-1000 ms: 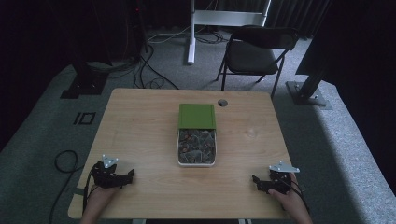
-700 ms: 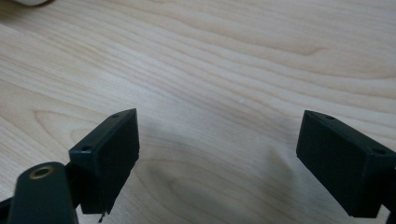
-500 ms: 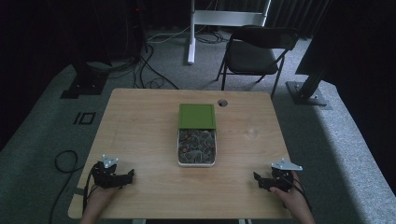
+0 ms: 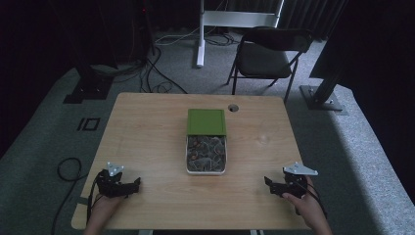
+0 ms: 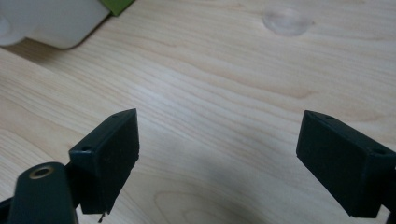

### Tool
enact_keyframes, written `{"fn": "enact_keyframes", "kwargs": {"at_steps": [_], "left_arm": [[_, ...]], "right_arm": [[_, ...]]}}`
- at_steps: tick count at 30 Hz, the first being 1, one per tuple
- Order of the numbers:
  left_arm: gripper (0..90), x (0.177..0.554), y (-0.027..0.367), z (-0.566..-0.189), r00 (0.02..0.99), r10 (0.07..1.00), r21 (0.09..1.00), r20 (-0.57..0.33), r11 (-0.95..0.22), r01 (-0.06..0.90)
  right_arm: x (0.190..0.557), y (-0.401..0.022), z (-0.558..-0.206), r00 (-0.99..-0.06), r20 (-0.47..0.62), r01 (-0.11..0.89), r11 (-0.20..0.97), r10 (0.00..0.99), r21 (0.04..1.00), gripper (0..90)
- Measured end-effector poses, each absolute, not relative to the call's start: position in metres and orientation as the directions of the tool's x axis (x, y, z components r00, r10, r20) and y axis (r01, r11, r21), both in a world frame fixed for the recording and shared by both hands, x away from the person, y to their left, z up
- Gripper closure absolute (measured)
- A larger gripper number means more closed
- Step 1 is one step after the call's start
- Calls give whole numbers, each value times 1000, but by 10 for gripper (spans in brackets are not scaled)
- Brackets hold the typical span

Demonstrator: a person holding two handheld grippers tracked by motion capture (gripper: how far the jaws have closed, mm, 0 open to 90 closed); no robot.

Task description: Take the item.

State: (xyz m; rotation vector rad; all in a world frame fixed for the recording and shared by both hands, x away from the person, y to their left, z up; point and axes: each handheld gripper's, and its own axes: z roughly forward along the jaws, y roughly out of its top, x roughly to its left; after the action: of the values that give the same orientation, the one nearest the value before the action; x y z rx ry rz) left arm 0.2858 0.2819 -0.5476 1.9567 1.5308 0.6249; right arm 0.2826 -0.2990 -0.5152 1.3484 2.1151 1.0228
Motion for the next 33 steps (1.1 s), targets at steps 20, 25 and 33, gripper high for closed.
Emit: {"fn": "enact_keyframes", "kwargs": {"at_steps": [20, 25, 33], "left_arm": [[2, 286, 282, -548, 235, 972, 686, 15, -181, 705], [2, 286, 282, -548, 235, 972, 686, 15, -181, 705], [2, 286, 282, -548, 235, 972, 686, 15, -181, 705]], "right_arm": [[289, -285, -490, -470, 14, 536, 274, 882, 799, 137], [290, -281, -484, -485, 11, 520, 278, 875, 808, 137], [293, -272, -477, -507, 11, 505, 287, 862, 814, 137]]}}
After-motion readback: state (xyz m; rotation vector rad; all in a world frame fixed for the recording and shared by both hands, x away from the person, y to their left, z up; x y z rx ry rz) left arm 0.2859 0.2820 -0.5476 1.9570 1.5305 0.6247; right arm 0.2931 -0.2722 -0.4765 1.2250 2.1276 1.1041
